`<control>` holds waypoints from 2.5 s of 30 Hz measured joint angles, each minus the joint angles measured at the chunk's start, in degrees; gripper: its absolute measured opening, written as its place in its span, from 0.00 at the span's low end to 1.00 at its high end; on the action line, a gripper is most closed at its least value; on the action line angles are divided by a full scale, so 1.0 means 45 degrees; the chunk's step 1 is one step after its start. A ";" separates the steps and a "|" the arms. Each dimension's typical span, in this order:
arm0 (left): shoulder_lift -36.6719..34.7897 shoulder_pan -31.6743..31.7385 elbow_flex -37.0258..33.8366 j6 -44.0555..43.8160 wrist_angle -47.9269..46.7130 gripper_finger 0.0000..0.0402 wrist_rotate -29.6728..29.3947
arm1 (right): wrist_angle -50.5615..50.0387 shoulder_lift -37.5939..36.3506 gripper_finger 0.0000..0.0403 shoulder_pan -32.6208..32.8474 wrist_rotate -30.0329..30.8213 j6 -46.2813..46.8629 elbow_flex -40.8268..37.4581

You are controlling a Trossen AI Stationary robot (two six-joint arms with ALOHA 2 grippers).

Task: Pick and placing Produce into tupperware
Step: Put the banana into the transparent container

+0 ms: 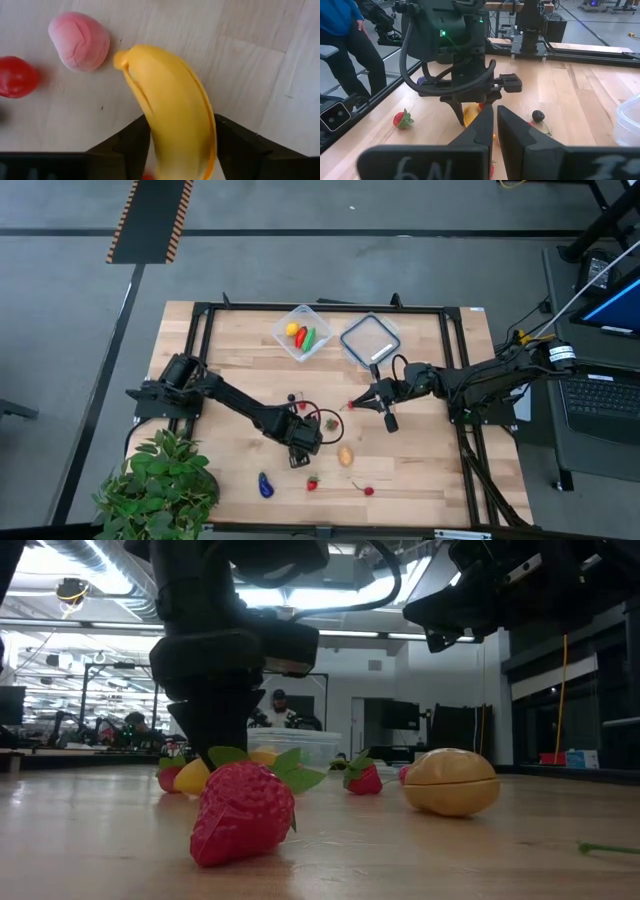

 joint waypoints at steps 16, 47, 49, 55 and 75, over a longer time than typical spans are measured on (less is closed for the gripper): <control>-0.0189 -0.0067 -0.0041 0.0490 0.0102 0.32 0.0129 | -0.0001 0.0000 0.07 0.0001 0.0000 0.0010 0.0000; -0.6197 -0.1952 -0.1993 0.0845 -0.0382 0.32 -0.6053 | -0.0291 0.0000 0.07 0.0005 0.0000 0.0345 0.0000; -0.6577 -0.2123 -0.2730 0.0812 0.0653 0.32 -0.6197 | -0.0224 0.0000 0.07 0.0005 -0.0005 0.0340 0.0000; -0.7423 -0.2223 -0.5325 0.1971 0.5275 0.32 -0.6190 | -0.0148 0.0000 0.07 0.0009 -0.0029 0.0353 0.0005; -0.7849 -0.1767 -1.0250 0.6160 1.7670 0.32 -0.2947 | -0.0059 0.0000 0.07 0.0170 -0.0073 0.0325 0.0005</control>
